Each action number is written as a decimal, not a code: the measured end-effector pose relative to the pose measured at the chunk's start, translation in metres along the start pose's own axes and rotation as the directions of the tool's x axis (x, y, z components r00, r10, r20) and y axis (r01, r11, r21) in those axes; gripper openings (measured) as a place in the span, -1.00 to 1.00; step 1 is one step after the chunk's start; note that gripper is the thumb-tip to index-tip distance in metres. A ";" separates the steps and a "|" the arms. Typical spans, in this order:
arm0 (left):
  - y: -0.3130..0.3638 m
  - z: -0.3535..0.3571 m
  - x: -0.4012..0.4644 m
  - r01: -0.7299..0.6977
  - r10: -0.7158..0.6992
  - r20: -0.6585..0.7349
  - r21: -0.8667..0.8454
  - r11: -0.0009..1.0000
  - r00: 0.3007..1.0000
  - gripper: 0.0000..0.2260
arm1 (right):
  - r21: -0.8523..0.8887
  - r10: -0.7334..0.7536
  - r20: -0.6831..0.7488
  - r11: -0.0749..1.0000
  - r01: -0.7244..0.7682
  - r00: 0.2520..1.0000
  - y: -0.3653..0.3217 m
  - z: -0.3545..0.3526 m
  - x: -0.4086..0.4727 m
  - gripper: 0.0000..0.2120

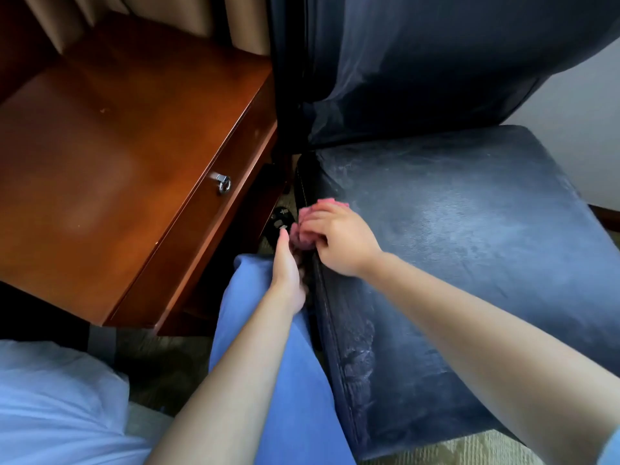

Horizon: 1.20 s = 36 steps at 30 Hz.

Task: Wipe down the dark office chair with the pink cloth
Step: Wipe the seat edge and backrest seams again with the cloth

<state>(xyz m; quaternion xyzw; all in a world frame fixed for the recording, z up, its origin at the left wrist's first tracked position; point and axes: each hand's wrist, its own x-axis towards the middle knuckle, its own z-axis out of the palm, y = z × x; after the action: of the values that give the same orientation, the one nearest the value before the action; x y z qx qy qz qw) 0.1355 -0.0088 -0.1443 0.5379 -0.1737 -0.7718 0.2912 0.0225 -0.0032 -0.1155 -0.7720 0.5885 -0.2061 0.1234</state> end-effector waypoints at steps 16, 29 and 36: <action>-0.010 -0.003 -0.034 0.093 -0.088 -0.040 0.146 0.985 0.995 -0.45 | 0.019 -0.076 0.051 0.997 0.076 0.996 -0.021 -0.004 -0.061 -0.71; 0.009 -0.005 -0.040 0.150 -0.153 -0.018 0.332 0.931 0.988 -0.40 | -0.024 -0.082 0.157 0.996 0.087 0.984 -0.023 -0.003 -0.080 -0.80; 0.025 -0.003 -0.028 0.204 -0.266 0.048 0.518 0.831 0.963 -0.68 | 0.035 -0.068 -0.005 0.997 0.068 0.998 -0.021 0.003 -0.072 -0.80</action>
<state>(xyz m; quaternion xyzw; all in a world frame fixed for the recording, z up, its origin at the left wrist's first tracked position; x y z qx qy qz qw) 0.1514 -0.0103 -0.1106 0.5663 -0.3204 -0.7587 0.0311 0.0256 0.0717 -0.1216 -0.7889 0.5584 -0.2219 0.1289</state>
